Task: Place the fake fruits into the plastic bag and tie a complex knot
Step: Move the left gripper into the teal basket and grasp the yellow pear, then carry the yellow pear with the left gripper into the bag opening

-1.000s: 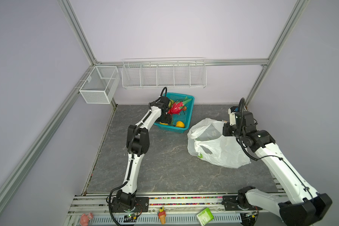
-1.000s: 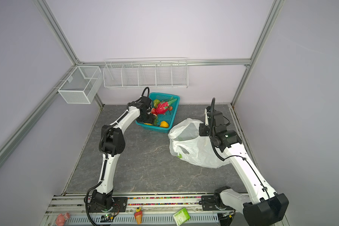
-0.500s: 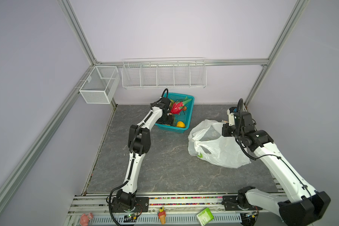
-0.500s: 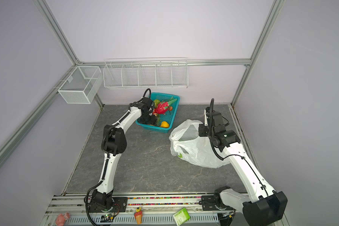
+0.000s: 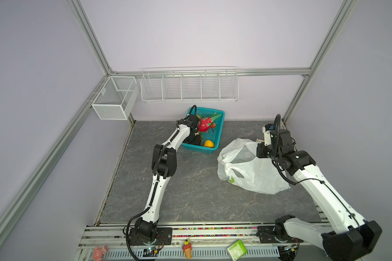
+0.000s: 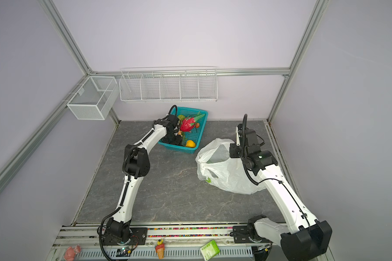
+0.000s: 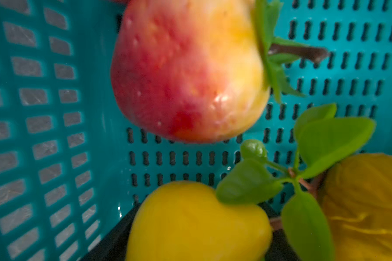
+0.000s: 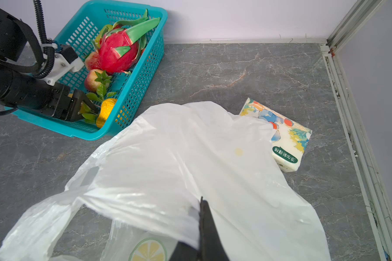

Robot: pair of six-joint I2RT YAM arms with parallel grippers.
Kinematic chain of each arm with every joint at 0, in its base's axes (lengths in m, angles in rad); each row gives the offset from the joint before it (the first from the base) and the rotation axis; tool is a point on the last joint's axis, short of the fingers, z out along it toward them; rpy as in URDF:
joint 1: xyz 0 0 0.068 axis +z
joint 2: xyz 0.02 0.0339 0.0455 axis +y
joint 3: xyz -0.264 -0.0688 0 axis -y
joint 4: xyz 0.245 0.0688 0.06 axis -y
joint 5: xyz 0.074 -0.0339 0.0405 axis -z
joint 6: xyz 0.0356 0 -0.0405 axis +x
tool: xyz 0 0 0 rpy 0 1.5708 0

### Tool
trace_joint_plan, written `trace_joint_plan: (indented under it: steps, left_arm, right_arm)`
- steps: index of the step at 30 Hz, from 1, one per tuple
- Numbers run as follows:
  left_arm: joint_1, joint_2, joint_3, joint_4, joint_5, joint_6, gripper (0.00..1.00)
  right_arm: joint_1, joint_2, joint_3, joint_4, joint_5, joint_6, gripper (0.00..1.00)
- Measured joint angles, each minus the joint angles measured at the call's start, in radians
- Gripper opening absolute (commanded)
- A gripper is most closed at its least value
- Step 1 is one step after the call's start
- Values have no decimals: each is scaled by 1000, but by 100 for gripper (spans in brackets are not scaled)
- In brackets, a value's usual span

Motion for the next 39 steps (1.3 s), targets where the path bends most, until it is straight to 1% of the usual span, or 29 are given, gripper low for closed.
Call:
trace_joint_plan:
  steps: [7,9,14,20,23,26,29,31,33,36,39]
  left_arm:
    - [0,0,0,8,0,3,57]
    - [0,-2,0,9,0,3,54]
    - [0,-48,-34,26,0,2,48]
    - [0,-185,-136,63,0,-5,46]
    - [-1,-291,-238,102,0,-17,46]
    - [-5,-416,-376,166,3,-33,46]
    - [-16,-560,-548,252,26,-60,46]
    - [-40,-681,-690,330,58,-85,46]
    - [-77,-775,-799,389,91,-106,46]
    - [-166,-897,-933,469,133,-128,46]
    - [-250,-982,-1007,512,159,-148,46]
  right_arm:
    - [0,0,0,0,0,0,7]
    - [0,0,0,0,0,0,7]
    - [0,0,0,0,0,0,7]
    - [0,0,0,0,0,0,7]
    - [0,0,0,0,0,0,7]
    - [0,0,0,1,-1,0,7]
    - [0,7,0,8,-12,0,7]
    - [0,19,3,8,-18,1,7]
    - [0,32,7,7,-25,0,7]
    - [-1,45,17,6,-35,0,7]
    - [-1,47,24,6,-53,1,7]
